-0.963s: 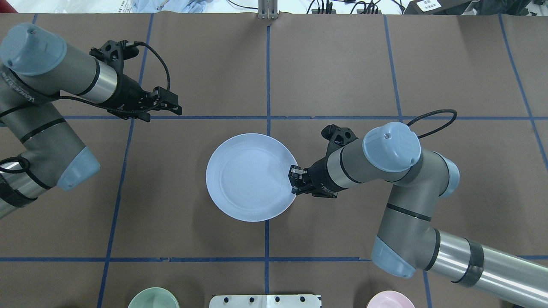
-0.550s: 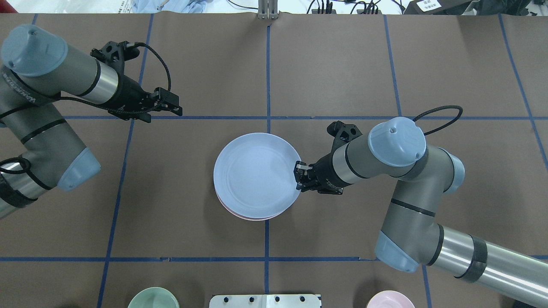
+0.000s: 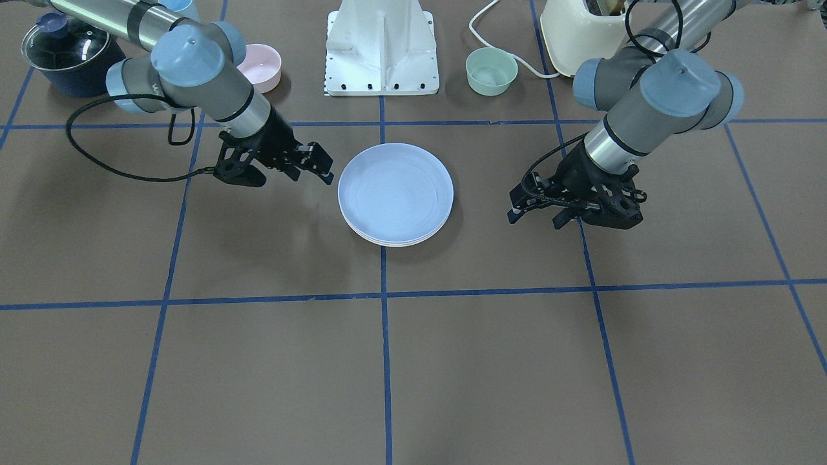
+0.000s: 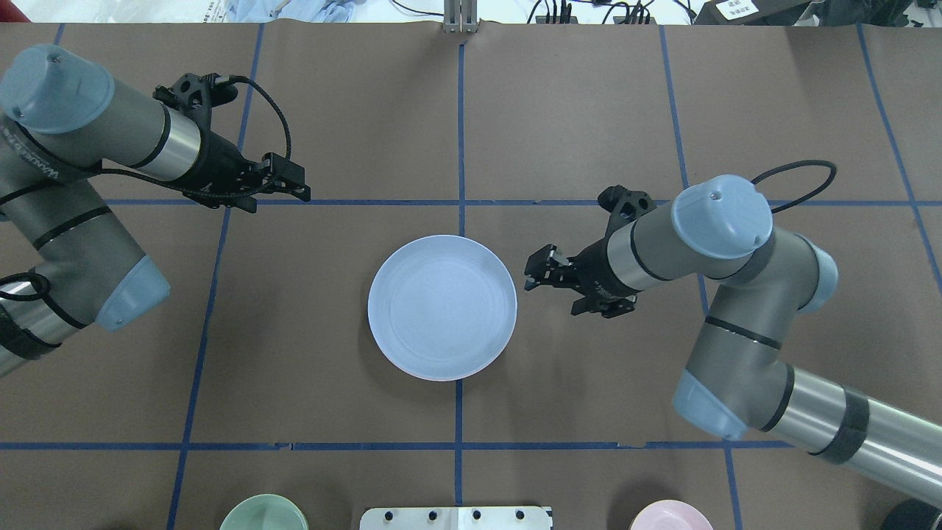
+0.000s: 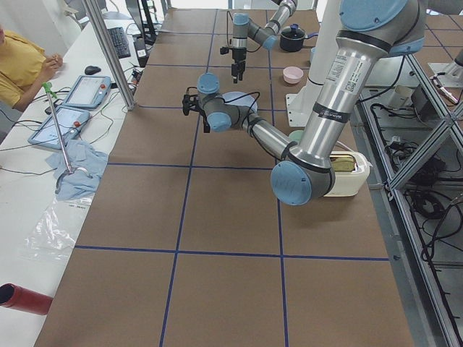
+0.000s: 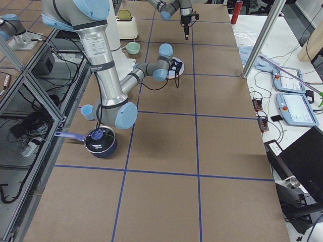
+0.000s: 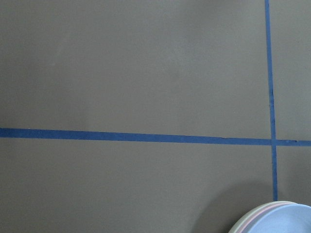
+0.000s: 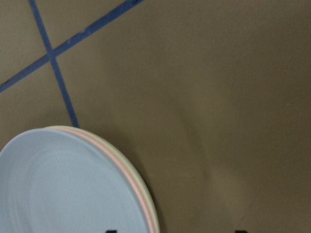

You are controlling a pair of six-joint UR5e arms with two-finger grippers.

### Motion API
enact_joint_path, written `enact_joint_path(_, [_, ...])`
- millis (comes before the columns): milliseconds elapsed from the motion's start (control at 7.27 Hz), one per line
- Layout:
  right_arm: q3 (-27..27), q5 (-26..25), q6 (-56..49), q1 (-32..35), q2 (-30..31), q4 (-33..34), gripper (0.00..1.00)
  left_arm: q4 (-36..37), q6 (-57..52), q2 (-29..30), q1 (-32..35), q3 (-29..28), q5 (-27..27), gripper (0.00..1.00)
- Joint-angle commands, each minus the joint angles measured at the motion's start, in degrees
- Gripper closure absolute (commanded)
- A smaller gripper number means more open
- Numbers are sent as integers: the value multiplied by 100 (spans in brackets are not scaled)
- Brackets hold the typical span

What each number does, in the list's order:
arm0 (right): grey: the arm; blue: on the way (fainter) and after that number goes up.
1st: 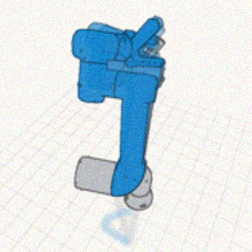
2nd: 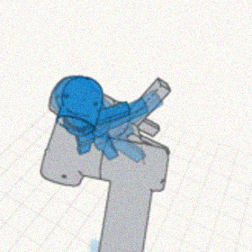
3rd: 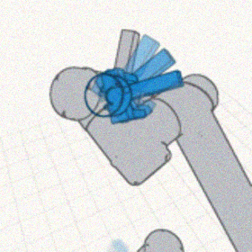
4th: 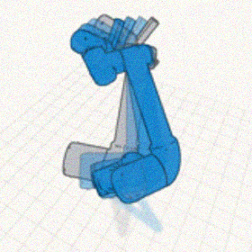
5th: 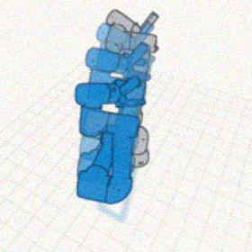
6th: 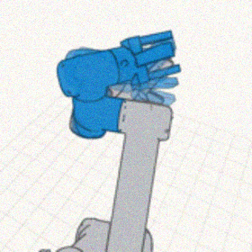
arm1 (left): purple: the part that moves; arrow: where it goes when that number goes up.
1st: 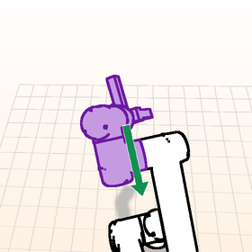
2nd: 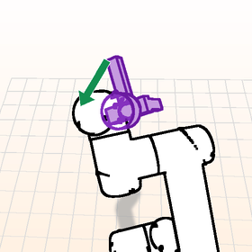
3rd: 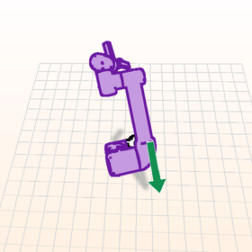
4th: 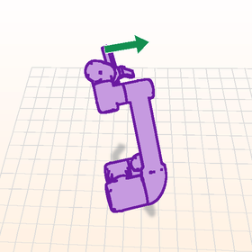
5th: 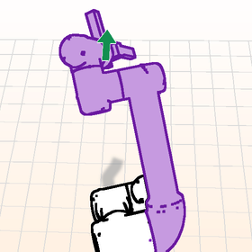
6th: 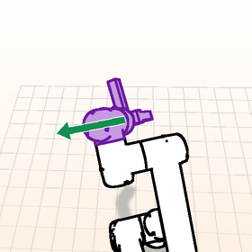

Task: Stack three plates with pink and blue
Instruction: 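Open the right gripper and lift both grippers away from the stack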

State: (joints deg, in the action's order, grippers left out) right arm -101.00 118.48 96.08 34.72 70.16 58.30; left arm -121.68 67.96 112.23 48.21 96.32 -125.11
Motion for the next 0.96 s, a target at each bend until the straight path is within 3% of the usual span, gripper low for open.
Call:
enact_joint_path(0, [37,437,-1127,875,793,-3,0,-14,-737,-392,135,79,-5,1])
enact_joint_path(275, [307,866,-3077,1997,1419,119,0,-40,-2175,-1209,1027,246,-590,1])
enact_joint_path(550, [1062,1352,-5237,3202,1508,513,0,56,-4271,-1860,2116,159,-804,1])
enact_joint_path(688, [1187,1344,-6414,3808,1518,1107,0,56,-5309,-1915,2688,-198,-813,1])
enact_joint_path(826, [1188,1336,-7914,4432,1440,2192,0,56,-6190,-1907,3224,-663,-874,1])
